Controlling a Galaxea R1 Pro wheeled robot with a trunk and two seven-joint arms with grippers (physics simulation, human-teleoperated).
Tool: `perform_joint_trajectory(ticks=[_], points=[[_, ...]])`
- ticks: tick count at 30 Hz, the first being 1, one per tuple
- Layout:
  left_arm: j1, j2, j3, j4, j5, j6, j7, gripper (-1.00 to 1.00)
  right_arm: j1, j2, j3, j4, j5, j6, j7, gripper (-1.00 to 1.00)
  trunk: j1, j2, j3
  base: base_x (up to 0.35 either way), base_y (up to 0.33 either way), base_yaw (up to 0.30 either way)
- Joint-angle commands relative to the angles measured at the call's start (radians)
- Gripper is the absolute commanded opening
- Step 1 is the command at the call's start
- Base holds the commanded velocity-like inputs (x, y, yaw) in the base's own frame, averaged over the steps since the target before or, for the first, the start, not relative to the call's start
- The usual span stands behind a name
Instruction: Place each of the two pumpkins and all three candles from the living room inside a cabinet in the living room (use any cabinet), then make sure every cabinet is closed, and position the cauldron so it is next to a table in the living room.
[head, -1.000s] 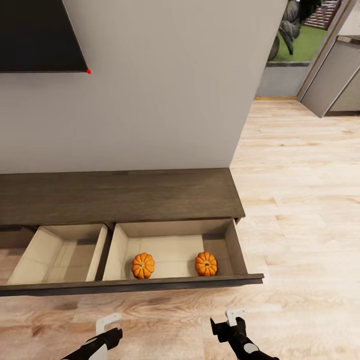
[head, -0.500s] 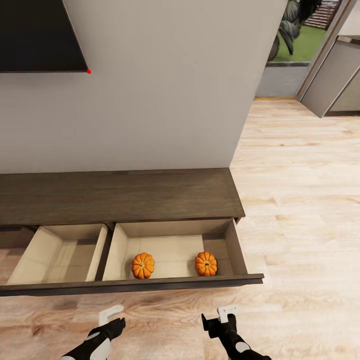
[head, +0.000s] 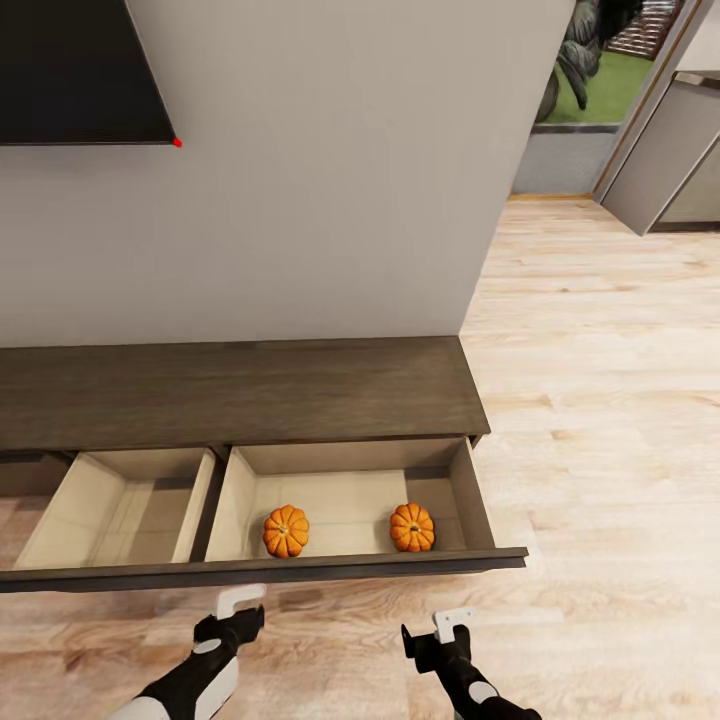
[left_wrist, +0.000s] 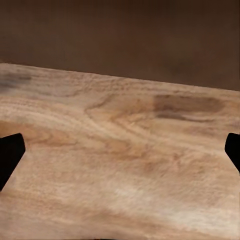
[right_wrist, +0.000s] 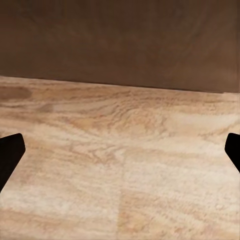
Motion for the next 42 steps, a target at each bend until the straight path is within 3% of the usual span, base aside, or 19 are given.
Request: perform_joint_trajectory(ticks=[1,12,15,18,42], points=[[0.0,-0.003,-0.001,-0.004,-0.016,0.001,0.019,1.0,0.0,0.001,0.0,0.0,0.0,0.0,0.0,1.0,0.0,0.0,0.0,0.0,0.0,0.0],[-0.002,-0.009,-0.002,-0.047,-0.06,0.001,0.072,1.0,0.0,0.003,0.0,0.0,-0.001,0.0,-0.002,1.0,0.0,0.0,0.0,0.0,0.0,0.0],[-0.003,-0.009,-0.002,-0.05,-0.1,0.002,0.086,1.0,-0.001,0.003,0.0,-0.001,-0.001,0.0,-0.003,1.0,0.0,0.0,0.0,0.0,0.0,0.0],[-0.003,-0.009,-0.003,-0.057,-0.119,0.001,0.101,1.0,-0.003,0.006,0.001,-0.001,0.0,0.001,-0.003,1.0,0.0,0.0,0.0,0.0,0.0,0.0],[-0.002,-0.009,-0.002,-0.061,-0.12,-0.003,0.11,1.0,-0.021,0.0,-0.005,-0.003,-0.008,-0.054,-0.003,1.0,0.0,0.0,0.0,0.0,0.0,0.0]])
